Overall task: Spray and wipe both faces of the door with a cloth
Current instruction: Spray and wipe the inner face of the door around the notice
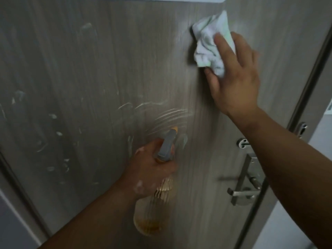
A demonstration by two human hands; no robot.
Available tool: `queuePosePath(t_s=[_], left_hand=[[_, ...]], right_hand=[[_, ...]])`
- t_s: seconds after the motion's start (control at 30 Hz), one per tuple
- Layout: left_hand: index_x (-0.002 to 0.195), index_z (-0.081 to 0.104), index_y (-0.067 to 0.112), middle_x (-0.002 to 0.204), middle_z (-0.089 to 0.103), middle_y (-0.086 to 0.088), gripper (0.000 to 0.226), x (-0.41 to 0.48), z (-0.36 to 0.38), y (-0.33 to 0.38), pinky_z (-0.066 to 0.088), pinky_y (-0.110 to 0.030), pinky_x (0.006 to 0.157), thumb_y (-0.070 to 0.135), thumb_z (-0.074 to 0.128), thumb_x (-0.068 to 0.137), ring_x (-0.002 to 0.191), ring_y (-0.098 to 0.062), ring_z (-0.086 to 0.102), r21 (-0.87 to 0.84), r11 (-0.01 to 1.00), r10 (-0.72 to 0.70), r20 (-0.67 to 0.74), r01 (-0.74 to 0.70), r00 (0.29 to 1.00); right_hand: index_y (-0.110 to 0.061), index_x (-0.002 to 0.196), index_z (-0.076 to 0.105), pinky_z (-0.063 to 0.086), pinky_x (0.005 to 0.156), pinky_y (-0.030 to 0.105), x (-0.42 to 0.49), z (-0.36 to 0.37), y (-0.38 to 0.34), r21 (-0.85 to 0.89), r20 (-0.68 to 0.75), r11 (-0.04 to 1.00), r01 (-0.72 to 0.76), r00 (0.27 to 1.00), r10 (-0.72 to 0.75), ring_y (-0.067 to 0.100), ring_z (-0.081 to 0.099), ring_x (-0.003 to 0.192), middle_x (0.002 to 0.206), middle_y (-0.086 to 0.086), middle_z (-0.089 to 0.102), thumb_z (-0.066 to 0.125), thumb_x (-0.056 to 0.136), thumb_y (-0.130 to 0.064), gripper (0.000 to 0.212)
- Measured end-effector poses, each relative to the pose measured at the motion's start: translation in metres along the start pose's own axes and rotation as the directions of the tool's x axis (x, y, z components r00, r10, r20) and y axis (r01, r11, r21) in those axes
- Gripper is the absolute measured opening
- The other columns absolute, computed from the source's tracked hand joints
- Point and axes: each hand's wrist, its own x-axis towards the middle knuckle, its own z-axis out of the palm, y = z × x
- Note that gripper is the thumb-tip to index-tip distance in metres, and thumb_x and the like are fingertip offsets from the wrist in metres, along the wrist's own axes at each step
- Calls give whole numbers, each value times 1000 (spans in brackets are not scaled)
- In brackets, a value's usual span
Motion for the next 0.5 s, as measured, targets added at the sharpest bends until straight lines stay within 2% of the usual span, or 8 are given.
queuePosePath(t_s=[0.07,0.1,0.2,0.23,0.33,0.43,0.5], left_hand=[[86,67,14,68,61,-5,20,2,-1,-1,45,-21,52,12,77,69,59,-11,54,-14,1000,4,-11,-4,1000],[85,67,15,68,62,-4,19,3,-2,-2,45,-20,53,10,79,71,59,-9,55,-2,1000,6,-18,-6,1000],[91,68,21,60,56,10,25,4,-7,0,44,-20,51,18,77,68,53,-6,51,7,1000,13,-19,-13,1000],[94,68,21,57,53,12,27,4,-9,-1,43,-20,50,14,79,70,50,-6,48,-12,1000,9,-20,-10,1000],[97,69,17,52,50,15,30,2,-12,-9,41,-17,47,-2,77,76,47,-2,44,-17,1000,18,-40,-19,999],[89,69,17,49,51,14,27,-4,-12,-19,39,-12,46,-4,78,76,46,-2,44,2,999,49,-74,-49,996],[82,68,22,51,56,15,27,-10,-11,-24,40,-9,48,-3,79,77,48,-2,49,63,995,82,-73,-77,994]], right_hand=[[-23,150,54,49,94,45,0,5,-1,6,-38,1000,-7,999,8,36,57,122,149,12,52,57,103,-48,52],[-22,149,55,48,95,42,1,7,-2,16,-53,1000,-5,999,5,36,58,119,148,12,54,59,103,-44,51],[-20,147,57,47,95,38,-4,8,-3,46,-78,999,-22,997,25,34,58,114,147,13,54,63,100,-33,49],[-20,147,56,47,95,38,-12,9,-5,60,-75,998,-29,997,34,36,58,113,147,14,54,64,99,-30,50],[-21,149,55,43,96,41,-60,16,-19,76,-13,997,-12,1000,13,42,56,115,150,18,51,65,97,-27,53],[-25,150,51,44,91,45,-141,26,-43,131,70,991,0,997,-9,44,56,113,149,20,50,57,100,-32,51],[-29,150,48,47,86,45,-200,34,-63,152,143,988,-3,990,-19,41,57,113,150,15,47,51,102,-40,49]])
